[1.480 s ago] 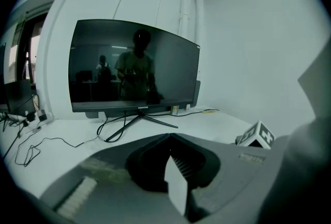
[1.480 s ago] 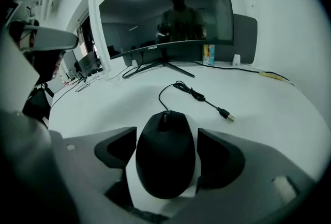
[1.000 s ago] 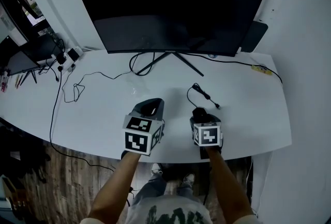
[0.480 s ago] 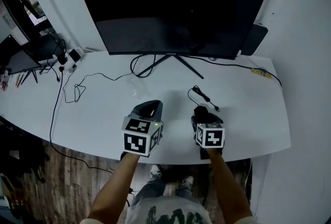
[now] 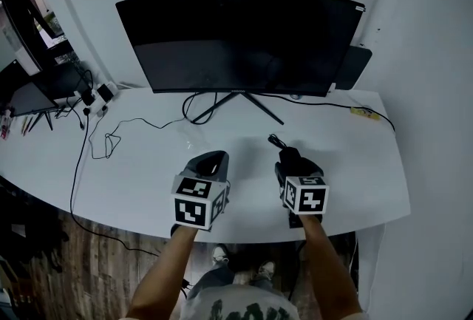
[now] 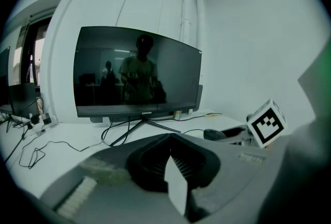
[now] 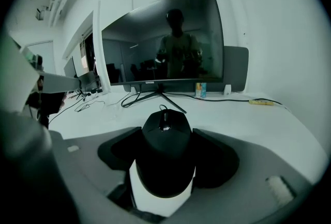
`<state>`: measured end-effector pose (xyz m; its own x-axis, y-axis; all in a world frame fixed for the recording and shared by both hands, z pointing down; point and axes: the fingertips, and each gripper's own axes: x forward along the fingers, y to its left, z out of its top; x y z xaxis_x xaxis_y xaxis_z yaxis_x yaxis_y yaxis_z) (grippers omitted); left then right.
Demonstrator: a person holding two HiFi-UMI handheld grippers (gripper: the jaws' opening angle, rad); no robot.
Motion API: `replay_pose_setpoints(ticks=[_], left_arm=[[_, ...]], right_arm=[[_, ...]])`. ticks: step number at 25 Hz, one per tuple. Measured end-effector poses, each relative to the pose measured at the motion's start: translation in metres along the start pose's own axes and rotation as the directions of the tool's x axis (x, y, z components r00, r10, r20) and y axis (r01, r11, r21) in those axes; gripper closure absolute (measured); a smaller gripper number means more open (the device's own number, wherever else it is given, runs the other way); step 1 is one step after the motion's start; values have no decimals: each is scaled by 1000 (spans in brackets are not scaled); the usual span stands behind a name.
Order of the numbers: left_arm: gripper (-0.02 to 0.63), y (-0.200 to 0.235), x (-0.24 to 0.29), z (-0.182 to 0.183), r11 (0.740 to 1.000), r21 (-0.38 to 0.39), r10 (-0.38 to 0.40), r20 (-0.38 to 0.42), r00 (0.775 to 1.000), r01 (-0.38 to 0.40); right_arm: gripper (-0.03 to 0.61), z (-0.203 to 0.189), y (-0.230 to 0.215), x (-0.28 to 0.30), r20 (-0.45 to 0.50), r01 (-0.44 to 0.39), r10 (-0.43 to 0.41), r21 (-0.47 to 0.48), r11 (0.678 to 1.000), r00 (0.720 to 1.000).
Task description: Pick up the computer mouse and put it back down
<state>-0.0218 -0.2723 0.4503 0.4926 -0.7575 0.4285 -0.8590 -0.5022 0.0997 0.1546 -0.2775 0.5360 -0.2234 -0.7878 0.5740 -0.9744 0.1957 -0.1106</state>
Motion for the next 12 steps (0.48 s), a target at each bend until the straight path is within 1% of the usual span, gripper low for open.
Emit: replay_pose_setpoints(ticks=[5,12], left_arm=[[609,-3,-3,10,1000,6,0,19,1000,0],[609,-4,-8,26,1000,8,2,45,999,-3]], right_arm=[[270,29,-6,-15,57,7,-6,-12,1000,998],[270,60,-10,-34,112,11,-8,-24,1000,994]])
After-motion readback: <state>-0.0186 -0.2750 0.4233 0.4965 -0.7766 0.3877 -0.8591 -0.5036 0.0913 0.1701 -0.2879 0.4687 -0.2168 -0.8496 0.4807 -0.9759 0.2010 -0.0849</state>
